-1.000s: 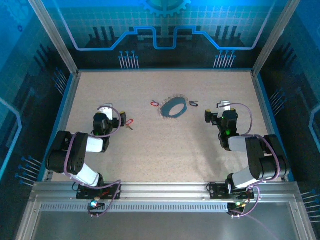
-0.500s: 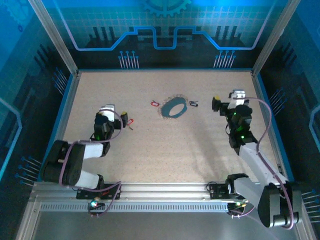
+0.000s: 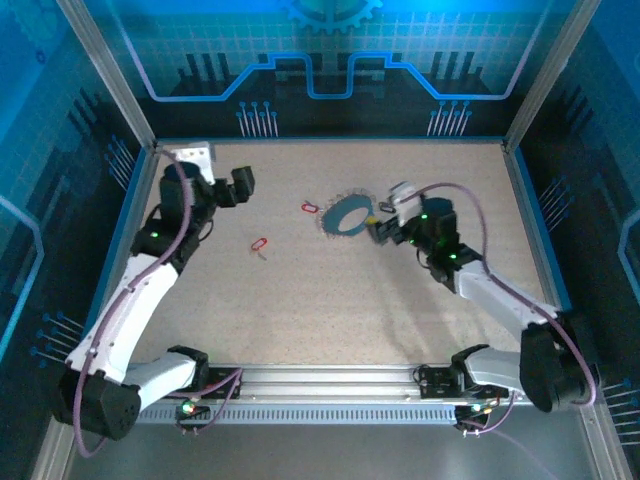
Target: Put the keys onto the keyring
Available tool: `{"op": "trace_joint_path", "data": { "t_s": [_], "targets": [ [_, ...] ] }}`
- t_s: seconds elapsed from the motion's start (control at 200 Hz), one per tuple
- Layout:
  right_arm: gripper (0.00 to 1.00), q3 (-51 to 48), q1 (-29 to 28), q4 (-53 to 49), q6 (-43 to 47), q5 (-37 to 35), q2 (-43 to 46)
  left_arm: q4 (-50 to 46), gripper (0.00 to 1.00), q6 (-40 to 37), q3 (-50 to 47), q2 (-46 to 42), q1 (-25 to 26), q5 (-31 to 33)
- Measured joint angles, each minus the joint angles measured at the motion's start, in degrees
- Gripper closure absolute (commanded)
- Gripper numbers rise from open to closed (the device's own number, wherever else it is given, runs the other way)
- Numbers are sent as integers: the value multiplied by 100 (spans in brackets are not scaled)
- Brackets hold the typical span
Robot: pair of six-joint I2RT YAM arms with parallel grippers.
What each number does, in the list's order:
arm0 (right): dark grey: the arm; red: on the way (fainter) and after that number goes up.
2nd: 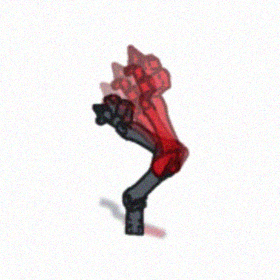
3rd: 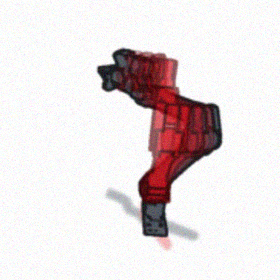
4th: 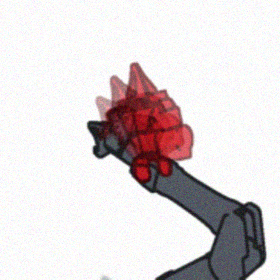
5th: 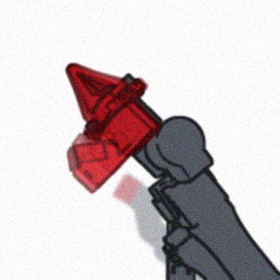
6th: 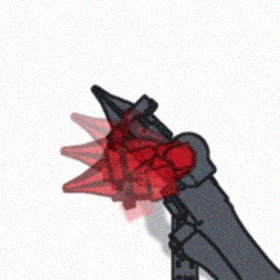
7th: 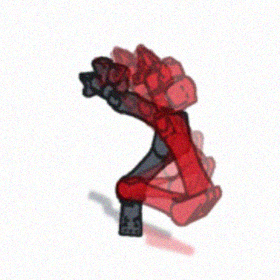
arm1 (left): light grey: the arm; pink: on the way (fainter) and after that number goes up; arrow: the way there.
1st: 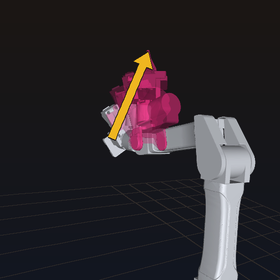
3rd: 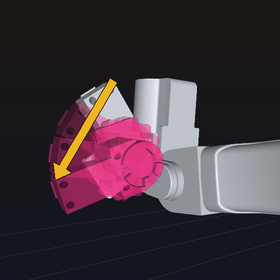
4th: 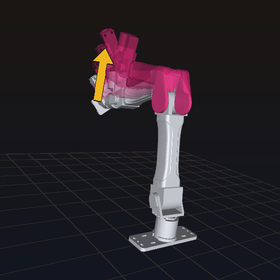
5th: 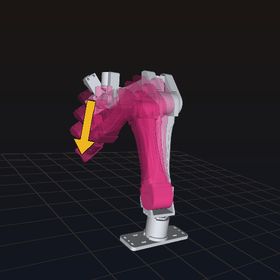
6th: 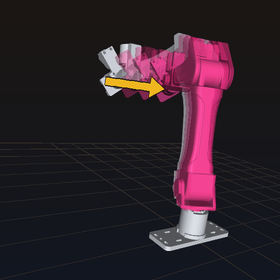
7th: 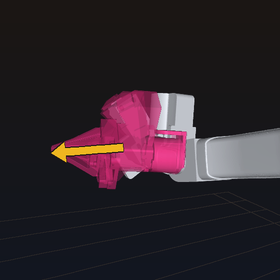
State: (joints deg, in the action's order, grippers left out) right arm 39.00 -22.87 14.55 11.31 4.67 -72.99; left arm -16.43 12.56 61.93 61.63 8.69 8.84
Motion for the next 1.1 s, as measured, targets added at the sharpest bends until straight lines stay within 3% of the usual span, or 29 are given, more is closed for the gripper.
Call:
{"op": "trace_joint_path", "data": {
  "t_s": [0.175,0.22,0.345,0.405,0.66,0.825,1.04,1.101],
  "targets": [
    [21,586,-885,-876,2011,704,-1180,-758,1,411,-59,26,-953,-901],
    [22,868,-946,-1086,2378,649,-1504,-769,1,459,-157,79,-1069,-1134],
    [41,1349,-1040,-1248,3283,319,-2144,-787,1,697,-415,341,-1263,-1716],
    [43,1513,-1045,-1257,3602,168,-2468,-782,1,752,-439,501,-1325,-1884],
    [46,2107,-957,-1115,4133,-433,-3609,-734,1,846,-557,490,-1353,-2070],
    [62,2413,-940,-1064,4382,-754,-3807,-726,1,850,-695,354,-1357,-2046],
    [66,2435,-833,-1003,4452,-1043,-3943,-723,1,855,-715,352,-1357,-2048],
    [73,2439,-828,-1001,4472,-1051,-3943,-723,1,855,-715,352,-1357,-2048]
  ]
}}
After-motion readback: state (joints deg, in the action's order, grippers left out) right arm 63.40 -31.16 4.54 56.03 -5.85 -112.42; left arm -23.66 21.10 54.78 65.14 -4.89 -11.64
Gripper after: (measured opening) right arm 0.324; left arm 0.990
